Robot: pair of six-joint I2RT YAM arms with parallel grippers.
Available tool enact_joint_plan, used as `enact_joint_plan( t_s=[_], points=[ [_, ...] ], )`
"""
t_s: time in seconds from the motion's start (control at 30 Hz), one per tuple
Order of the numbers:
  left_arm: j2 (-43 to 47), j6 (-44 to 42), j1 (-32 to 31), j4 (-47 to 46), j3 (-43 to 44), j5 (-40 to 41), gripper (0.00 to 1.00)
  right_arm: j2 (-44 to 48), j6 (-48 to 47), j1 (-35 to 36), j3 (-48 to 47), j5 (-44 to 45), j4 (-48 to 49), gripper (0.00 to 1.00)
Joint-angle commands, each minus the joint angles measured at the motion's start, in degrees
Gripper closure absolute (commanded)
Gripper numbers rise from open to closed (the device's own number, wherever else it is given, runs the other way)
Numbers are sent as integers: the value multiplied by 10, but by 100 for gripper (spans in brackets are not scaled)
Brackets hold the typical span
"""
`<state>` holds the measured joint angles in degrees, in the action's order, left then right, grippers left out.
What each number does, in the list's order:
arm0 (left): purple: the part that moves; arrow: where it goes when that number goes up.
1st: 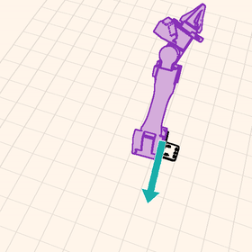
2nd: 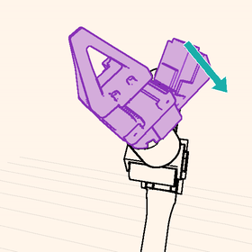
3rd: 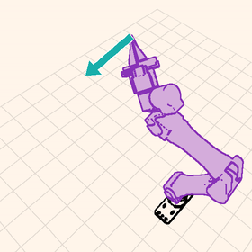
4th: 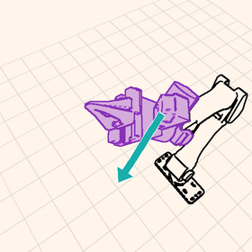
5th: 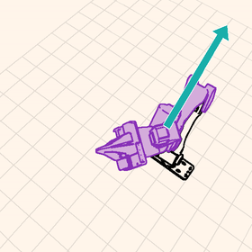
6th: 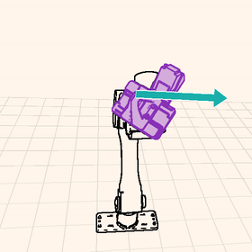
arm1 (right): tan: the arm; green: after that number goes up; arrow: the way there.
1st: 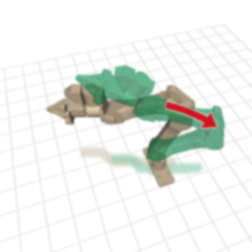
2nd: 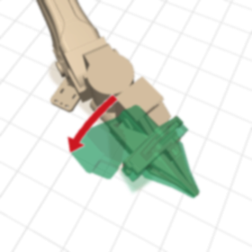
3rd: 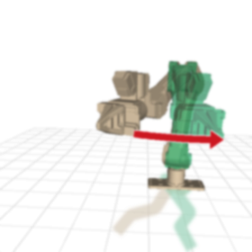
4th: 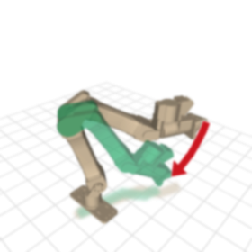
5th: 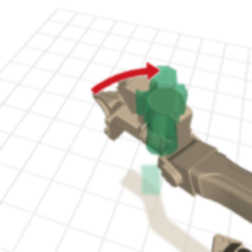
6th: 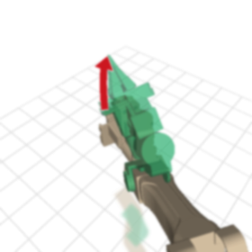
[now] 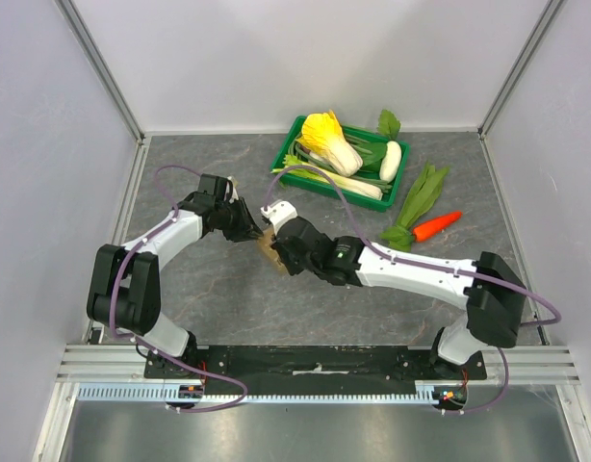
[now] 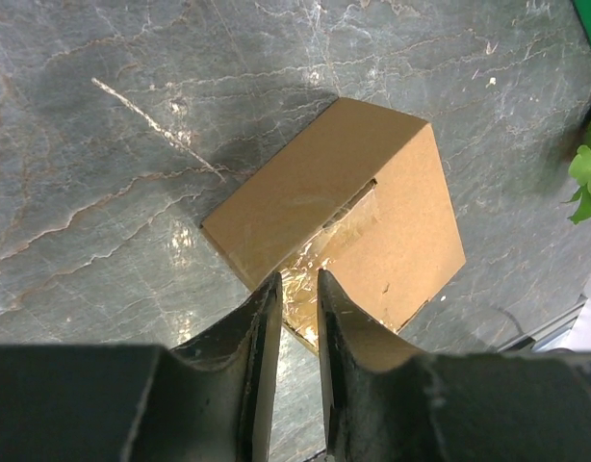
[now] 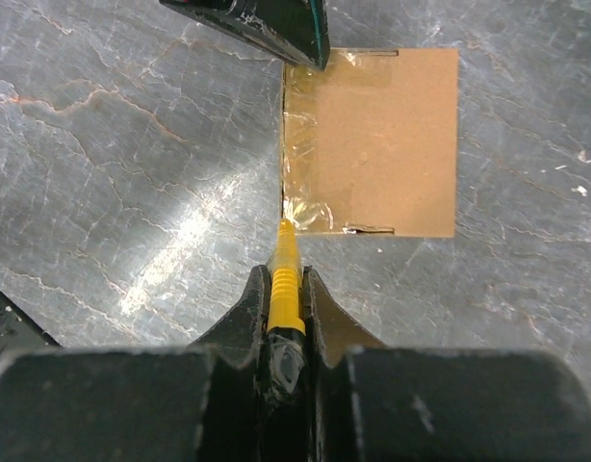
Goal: Unpack the express box
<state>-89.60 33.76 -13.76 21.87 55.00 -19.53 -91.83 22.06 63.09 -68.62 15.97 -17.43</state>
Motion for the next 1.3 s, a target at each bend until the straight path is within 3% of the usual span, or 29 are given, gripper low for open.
enact_joint_plan(
  t_s=[0.0,0.2,0.4,0.53,0.63,0.9,1.07,1.17,1.27],
  points=[
    [-25,-40,1,-2,-30,65,71,55,0,5,-19,50,-16,100],
    [6,-38,-3,-21,-19,19,70,89,3,5,-6,124,-1,100],
    [50,-47,-3,-14,44,3,52,79,-4,-13,2,182,-5,100],
    [68,-61,-2,-28,61,20,35,75,-3,-40,16,185,-8,100],
    [62,-66,-1,-14,65,35,32,66,3,-68,24,159,-1,100],
    [104,0,0,5,-19,95,32,-40,-24,-121,-15,72,34,100],
    [125,61,0,27,-70,166,43,-71,-22,-120,-33,14,7,100],
    [111,61,0,16,-90,145,50,-56,-19,-112,-16,9,1,100],
    [88,54,0,-23,-103,100,51,-37,-22,-99,-4,-4,2,100]
  ],
)
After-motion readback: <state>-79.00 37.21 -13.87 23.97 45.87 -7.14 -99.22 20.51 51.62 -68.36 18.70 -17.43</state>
